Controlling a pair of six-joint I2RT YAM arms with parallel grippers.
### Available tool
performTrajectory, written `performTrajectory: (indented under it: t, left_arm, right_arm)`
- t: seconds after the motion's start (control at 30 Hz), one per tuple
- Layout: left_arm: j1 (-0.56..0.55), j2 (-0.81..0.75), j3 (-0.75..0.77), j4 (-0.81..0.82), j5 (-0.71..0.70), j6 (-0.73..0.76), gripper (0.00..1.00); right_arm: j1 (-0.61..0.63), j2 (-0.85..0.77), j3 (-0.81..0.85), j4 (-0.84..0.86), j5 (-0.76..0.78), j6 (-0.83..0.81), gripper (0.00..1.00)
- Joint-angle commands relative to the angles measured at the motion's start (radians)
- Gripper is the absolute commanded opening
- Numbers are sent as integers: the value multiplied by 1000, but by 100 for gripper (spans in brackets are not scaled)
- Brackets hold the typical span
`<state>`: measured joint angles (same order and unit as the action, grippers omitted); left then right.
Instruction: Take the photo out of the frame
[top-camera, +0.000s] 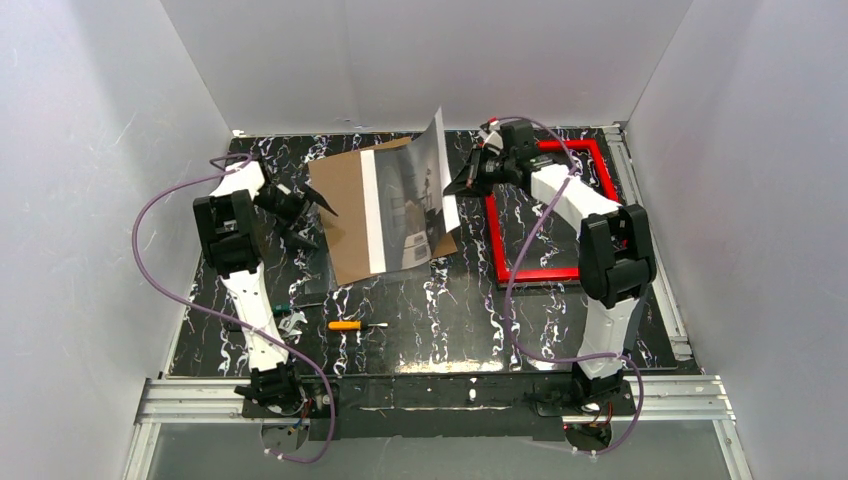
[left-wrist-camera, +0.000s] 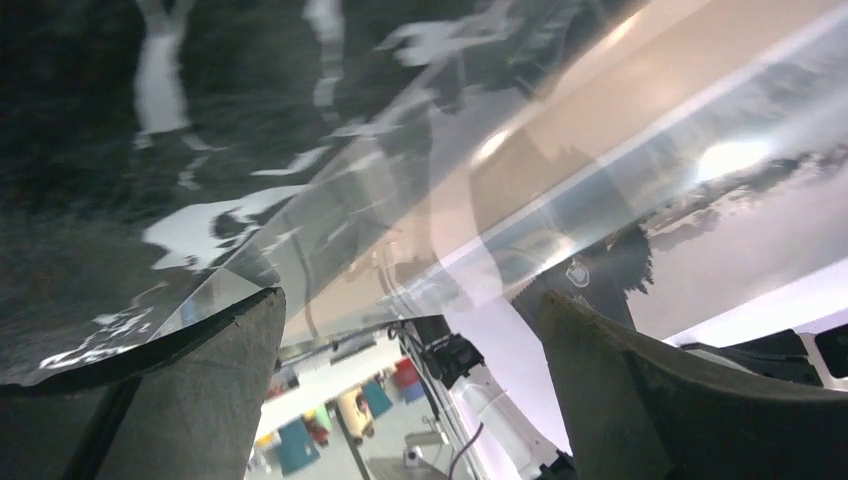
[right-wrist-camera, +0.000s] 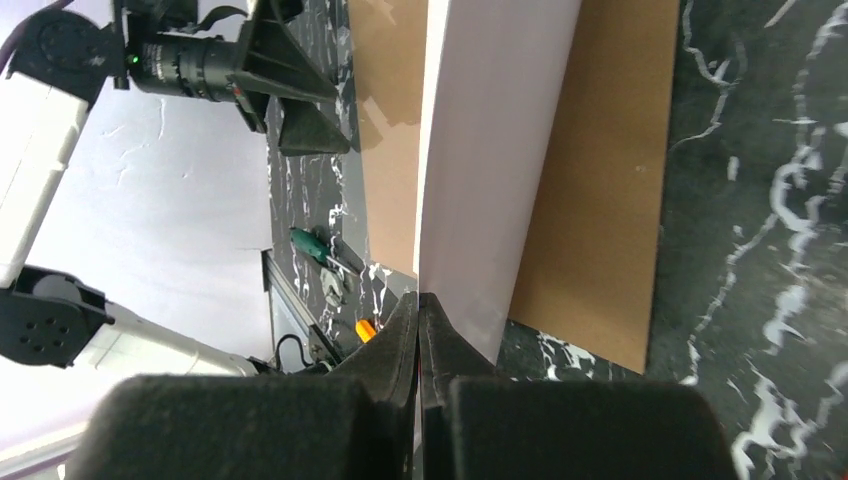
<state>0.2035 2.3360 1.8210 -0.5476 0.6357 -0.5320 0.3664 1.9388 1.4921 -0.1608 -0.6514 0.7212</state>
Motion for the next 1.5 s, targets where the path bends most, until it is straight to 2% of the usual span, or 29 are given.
performTrajectory:
  t: [0.0, 0.1, 0.23, 0.43, 0.63, 0.87, 0.93, 1.03, 1.1, 1.2, 1.33, 1.4, 1.47]
  left_arm:
    - [-10, -127, -22, 59, 79, -40, 98]
    - [-12, -209, -43, 79, 92, -68, 98]
    - [-40, -337, -75, 92, 82, -97, 98]
    - [-131, -576, -143, 89, -16, -139, 98]
    - [-230, -726, -31, 52, -92, -167, 98]
    - [-234, -836, 191, -37, -215, -131, 98]
    - [-234, -852, 250, -59, -248, -108, 98]
    - [-234, -869, 329, -88, -294, -74, 98]
    - [-233, -874, 359, -90, -302, -63, 98]
    - [-234, -878, 361, -88, -283, -53, 98]
    - [-233, -898, 264, -43, -241, -58, 98]
    - [-234, -904, 202, -28, -223, -60, 98]
    - [-234, -911, 141, -11, -203, -63, 98]
  right_arm:
    - [-27, -75, 173, -270, 48, -185, 1]
    - [-34, -107, 270, -444, 134, -275, 1]
    - [-39, -167, 348, -592, 231, -350, 1]
    - [-19, -296, 405, -679, 279, -393, 1]
    - [137, -294, 585, -663, 311, -388, 1]
    - [287, -35, 974, -560, 197, -234, 1]
    - [292, -7, 1012, -468, 129, -150, 1]
    - [270, -32, 908, -259, 22, 2, 1]
    - [257, -64, 815, -164, -9, 46, 1]
    - [220, -142, 561, -12, -34, 99, 1]
    - [170, -228, 123, 289, -45, 203, 1]
    - [144, -194, -26, 364, -53, 228, 1]
    - [121, -129, -95, 405, -76, 251, 1]
